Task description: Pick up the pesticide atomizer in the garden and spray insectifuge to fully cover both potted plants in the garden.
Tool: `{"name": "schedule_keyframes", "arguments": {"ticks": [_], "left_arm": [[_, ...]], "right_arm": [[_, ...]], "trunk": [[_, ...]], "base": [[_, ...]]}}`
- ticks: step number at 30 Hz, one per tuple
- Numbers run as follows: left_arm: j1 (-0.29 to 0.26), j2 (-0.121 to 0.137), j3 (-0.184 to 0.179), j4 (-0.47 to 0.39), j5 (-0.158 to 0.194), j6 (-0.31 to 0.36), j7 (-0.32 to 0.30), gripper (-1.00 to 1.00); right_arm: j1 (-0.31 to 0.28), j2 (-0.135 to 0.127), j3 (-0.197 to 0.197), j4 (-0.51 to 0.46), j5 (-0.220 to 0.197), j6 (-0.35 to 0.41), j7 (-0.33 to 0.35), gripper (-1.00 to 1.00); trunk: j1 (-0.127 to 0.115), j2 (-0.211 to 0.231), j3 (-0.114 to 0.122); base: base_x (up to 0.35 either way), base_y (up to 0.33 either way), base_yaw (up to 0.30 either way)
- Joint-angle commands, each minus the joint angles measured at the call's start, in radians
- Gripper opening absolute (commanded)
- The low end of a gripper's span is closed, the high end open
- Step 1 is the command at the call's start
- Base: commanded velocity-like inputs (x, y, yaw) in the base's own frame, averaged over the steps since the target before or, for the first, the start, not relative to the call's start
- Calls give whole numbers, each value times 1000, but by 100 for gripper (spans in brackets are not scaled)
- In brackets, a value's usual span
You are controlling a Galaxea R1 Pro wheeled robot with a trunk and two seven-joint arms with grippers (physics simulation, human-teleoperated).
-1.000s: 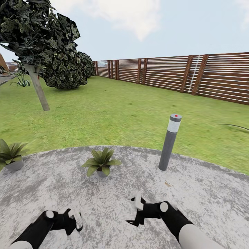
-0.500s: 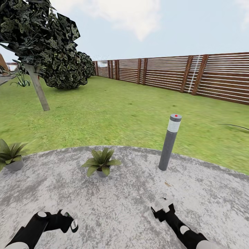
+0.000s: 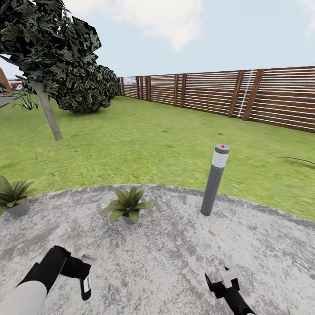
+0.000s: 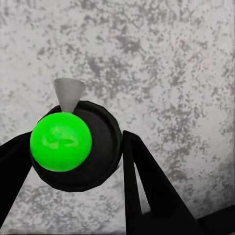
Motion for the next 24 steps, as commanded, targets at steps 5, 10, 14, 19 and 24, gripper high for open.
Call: {"name": "schedule_keyframes", "arguments": {"ticks": [5,10,14,19,24], "left_arm": [[-7,-8,-115,-2,-9,36,-42,-100],[-46,4,-154,-21,-9,100,-85,-100],[-64,6,-155,-27,-11,115,-99,-100],[-72,1,-158,-31,-10,170,-101,-100],[-77,-5,-160,-79,-8,233,-101,-100]], "right_arm": [[19,-1,1,15,-4,-9,-63,100],[28,-1,2,18,-4,-9,-111,100],[30,2,4,20,-1,-9,-112,100],[33,5,4,20,0,-8,-112,100],[33,5,4,20,0,-8,-113,100]], "trunk": [[0,0,-1],[0,0,-1],[0,0,-1],[0,0,-1],[0,0,-1]], "base": [[0,0,0],[112,0,0],[299,0,0],[326,24,0],[329,69,0]]}}
